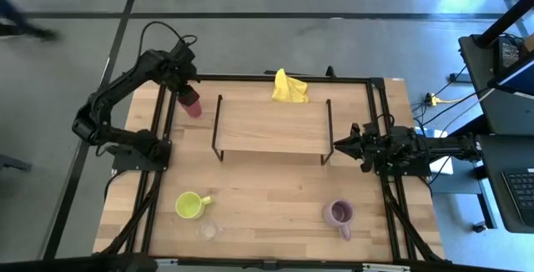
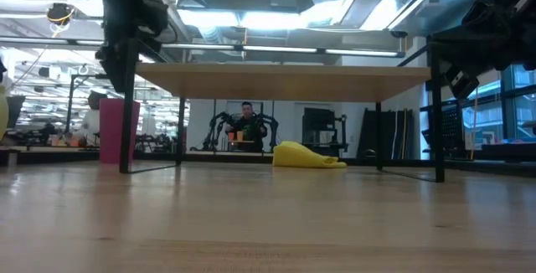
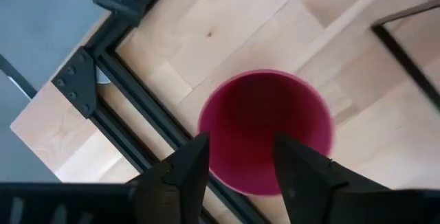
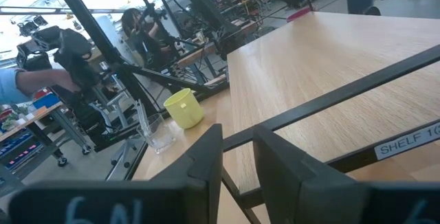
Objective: Stack small to large cups/mugs on shelf
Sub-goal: Put the pink cup on the shelf
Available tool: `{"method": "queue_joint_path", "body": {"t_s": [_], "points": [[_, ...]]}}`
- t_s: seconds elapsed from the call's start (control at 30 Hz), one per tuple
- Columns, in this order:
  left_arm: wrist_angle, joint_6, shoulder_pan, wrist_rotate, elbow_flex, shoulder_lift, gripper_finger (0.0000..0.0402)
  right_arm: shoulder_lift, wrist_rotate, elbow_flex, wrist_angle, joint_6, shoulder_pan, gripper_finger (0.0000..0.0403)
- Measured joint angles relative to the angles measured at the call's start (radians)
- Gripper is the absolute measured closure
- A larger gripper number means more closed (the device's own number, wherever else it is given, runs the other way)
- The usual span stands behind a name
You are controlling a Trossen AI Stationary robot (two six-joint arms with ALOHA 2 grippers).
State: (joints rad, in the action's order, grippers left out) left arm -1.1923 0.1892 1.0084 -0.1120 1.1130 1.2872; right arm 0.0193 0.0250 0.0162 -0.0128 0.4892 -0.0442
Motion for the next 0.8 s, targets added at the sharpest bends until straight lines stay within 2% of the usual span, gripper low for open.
{"method": "queue_joint_path", "body": {"t_s": [0.3, 0.5, 0.63, 0.8], "points": [[0.04, 0.088, 0.049, -0.004, 0.0, 0.107, 0.025, 0.0, 0.0, 0.0, 0.0, 0.0, 0.0, 0.0318], [0.025, 0.111, 0.054, 0.009, 0.0, 0.134, 0.0255, 0.0, 0.0, 0.0, 0.0, 0.0, 0.0, 0.0318], [0.023, 0.113, 0.052, 0.001, 0.0, 0.118, 0.029, 0.0, 0.0, 0.0, 0.0, 0.0, 0.0, 0.0318], [0.014, 0.132, 0.045, -0.001, 0.0, 0.083, 0.0367, 0.0, 0.0, 0.0, 0.0, 0.0, 0.0, 0.0318]]}}
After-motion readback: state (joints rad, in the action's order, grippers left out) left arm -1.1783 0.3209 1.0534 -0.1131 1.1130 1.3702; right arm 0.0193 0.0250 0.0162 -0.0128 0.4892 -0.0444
